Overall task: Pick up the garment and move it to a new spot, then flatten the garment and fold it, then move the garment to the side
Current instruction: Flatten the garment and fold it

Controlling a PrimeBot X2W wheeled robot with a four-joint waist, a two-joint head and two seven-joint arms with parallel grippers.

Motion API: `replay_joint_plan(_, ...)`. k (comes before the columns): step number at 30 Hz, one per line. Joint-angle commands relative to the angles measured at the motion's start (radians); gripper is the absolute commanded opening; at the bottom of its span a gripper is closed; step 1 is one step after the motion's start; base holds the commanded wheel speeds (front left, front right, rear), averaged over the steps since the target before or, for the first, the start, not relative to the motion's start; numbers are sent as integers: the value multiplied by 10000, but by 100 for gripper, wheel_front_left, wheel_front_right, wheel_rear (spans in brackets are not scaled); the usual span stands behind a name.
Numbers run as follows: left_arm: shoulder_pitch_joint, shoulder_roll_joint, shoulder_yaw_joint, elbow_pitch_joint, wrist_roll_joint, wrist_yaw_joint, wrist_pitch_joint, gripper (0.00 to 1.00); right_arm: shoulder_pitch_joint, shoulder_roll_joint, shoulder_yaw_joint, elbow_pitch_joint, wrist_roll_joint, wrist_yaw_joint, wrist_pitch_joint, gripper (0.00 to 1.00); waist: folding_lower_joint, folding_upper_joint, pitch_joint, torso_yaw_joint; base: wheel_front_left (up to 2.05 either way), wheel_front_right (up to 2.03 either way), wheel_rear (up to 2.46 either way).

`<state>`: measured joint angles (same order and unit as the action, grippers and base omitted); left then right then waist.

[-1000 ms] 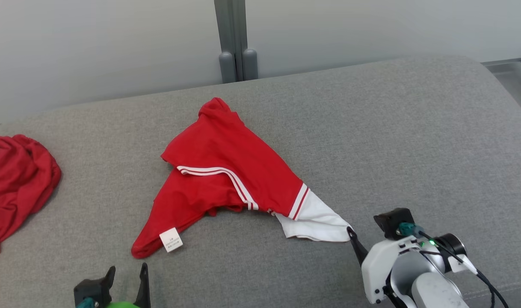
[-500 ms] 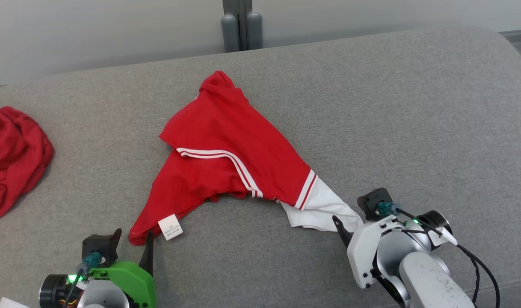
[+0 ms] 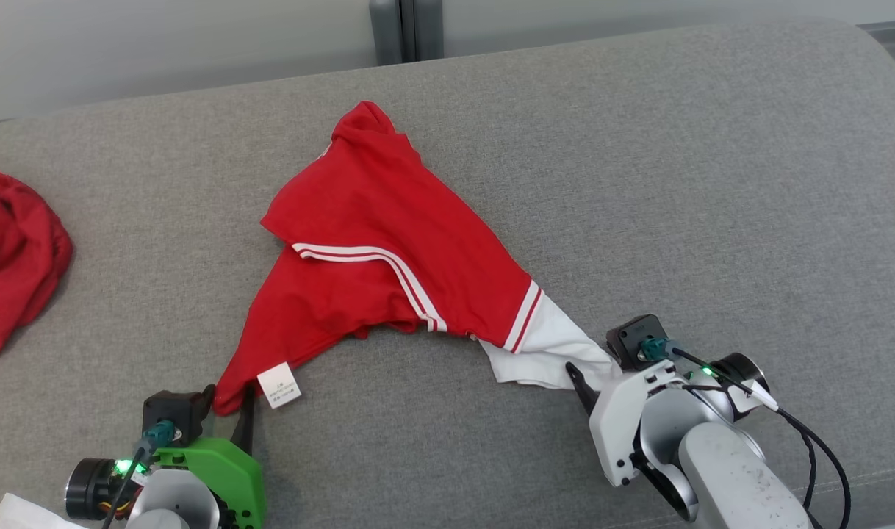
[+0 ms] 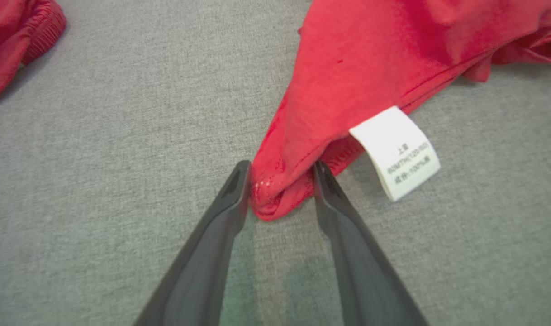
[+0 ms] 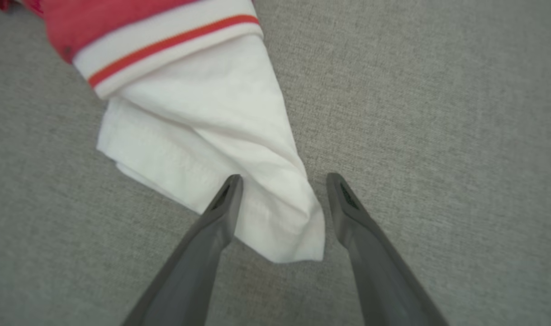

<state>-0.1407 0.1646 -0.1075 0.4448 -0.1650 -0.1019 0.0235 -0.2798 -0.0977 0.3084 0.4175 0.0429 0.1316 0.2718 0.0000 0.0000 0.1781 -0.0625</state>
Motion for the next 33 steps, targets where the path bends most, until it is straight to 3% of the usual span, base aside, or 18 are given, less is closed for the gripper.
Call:
replay_joint_plan(1, -213, 65, -12, 74, 22, 57, -73, 66, -150, 37, 40, 96, 48, -18, 49, 92, 0, 0, 56, 9, 0, 0, 0)
replay_joint_plan(2, -267, 48, -17, 140, -12, 63, -100, 52, -156, 58, 90, 184, 110, -18, 112, 77, 0, 0, 73, 11, 0, 0, 0)
replay_joint_plan(3, -296, 42, -25, 203, -27, 62, -108, 34, -159, 71, 140, 256, 151, -18, 144, 47, 0, 0, 85, 10, 0, 0, 0)
replay_joint_plan(4, -336, 47, -45, 284, -38, 57, -132, 13, -185, 80, 194, 375, 242, -18, 243, 25, 0, 0, 97, 5, 0, 0, 0)
replay_joint_plan(5, -367, 51, -60, 340, -59, 42, -145, 0, -199, 86, 231, 452, 368, -18, 289, 0, 0, 0, 101, 2, 0, 0, 0)
replay_joint_plan(9, -313, 110, -91, 483, -185, -16, -226, 0, -94, 254, 8, 455, 1751, -18, 208, 0, 0, 0, -73, -57, 0, 0, 0)
replay_joint_plan(15, 518, 452, 127, -691, -718, -119, 15, 0, 179, 305, -752, -931, 4378, -16, 431, 0, 0, 0, -606, -270, 0, 0, 0)
replay_joint_plan(23, 1968, 1111, 386, -4600, -1693, -202, 1527, 0, 815, -275, -2239, -4122, 6746, -15, 1613, 0, 0, 0, -1404, -422, 0, 0, 0)
replay_joint_plan(28, 2260, 1459, 524, -7473, -2248, -191, 2776, 0, 883, -199, -3547, -6058, 7716, -10, 2621, 0, 0, 0, -1843, -534, 0, 0, 0)
replay_joint_plan(33, 1465, 2114, 703, -9805, -2726, -223, 4035, 0, 181, 119, -5184, -7626, 8398, -10, 3754, 0, 0, 0, -1969, -741, 0, 0, 0)
